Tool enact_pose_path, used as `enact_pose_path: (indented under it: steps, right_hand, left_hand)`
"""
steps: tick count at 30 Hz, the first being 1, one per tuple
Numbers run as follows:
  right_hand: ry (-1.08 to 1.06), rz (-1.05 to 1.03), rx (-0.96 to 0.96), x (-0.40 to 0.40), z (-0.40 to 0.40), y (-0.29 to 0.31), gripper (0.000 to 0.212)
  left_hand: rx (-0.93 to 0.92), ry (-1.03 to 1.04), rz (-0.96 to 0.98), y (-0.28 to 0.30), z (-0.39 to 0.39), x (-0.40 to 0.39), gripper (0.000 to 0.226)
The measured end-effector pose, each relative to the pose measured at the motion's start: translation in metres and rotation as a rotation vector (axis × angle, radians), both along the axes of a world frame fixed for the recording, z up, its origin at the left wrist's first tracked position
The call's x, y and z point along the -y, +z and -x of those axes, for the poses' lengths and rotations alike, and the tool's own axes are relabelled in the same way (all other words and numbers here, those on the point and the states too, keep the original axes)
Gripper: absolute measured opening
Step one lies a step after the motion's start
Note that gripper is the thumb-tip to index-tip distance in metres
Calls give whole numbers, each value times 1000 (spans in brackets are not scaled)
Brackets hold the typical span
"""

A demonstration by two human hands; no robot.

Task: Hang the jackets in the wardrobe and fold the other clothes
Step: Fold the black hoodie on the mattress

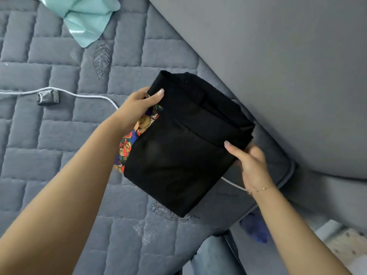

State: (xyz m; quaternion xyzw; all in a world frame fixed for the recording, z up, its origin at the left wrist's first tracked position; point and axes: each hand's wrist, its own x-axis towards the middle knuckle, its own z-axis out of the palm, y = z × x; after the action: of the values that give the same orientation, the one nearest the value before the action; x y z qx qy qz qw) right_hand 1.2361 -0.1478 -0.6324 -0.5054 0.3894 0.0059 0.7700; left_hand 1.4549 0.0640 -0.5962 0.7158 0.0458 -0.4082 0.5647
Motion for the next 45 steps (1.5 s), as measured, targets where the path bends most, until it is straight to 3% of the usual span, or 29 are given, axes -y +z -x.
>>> enact_pose_path:
  steps: [3,8,10,13,15,17,19,20,21,23,26,29,31,34,36,41,43,45]
  right_hand:
    - [94,197,173,-35,-11,55,30]
    - [325,505,499,-125,-4,135,48]
    - [455,616,583,-155,14,145,43]
    - [600,927,666,-188,51,126,25]
    - [746,1106,615,-204,83,94,27]
    - [1060,1262,422,-213,117,56,40]
    - [1589,1258,164,-218,150,20,51]
    - [1751,1219,63,-216,162,8,51]
    - [1779,1171,-8,-215,170,-2,50]
    - [1538,1097,-29,-221,179,-18,41]
    - [946,904,-150,-239,170,-32,26]
    - [647,609,-363,-263,150,-47,43]
    - [577,592,-425,-270,144,-59,48]
    - [435,682,-354,-271,146,-69,29]
    - [386,707,-349,-268,150,-72,28]
    - [422,459,-432,-261,130,-65,19]
    - [434,345,-384,-255,102,-55,32]
    - [467,313,-310,-253,65,-45,32]
  left_hand:
    - [78,148,175,58,25,-69,39]
    - [388,240,239,140,102,-201,33]
    - [472,250,215,148,144,-251,38]
    - [557,185,7,123,215,-317,50]
    - [657,60,-205,84,268,-347,50]
    - [658,-152,-420,37,324,-364,57]
    - [441,-346,-511,-4,383,-375,66]
    - [332,-333,-490,-18,404,-376,65]
    - [251,-236,-449,-29,419,-376,60]
    - [207,96,-406,-44,434,-368,44]
    - [148,474,-392,-53,417,-346,28]
    - [18,656,-381,-70,389,-332,32]
    - [-34,747,-408,-82,379,-326,23]
    - [-88,877,-323,-92,380,-325,26]
    - [-112,872,-331,-100,383,-328,26]
    - [-186,855,-264,-90,357,-334,15]
    - [-155,834,-249,-78,327,-341,7]
    - [-71,824,-246,-69,288,-345,24]
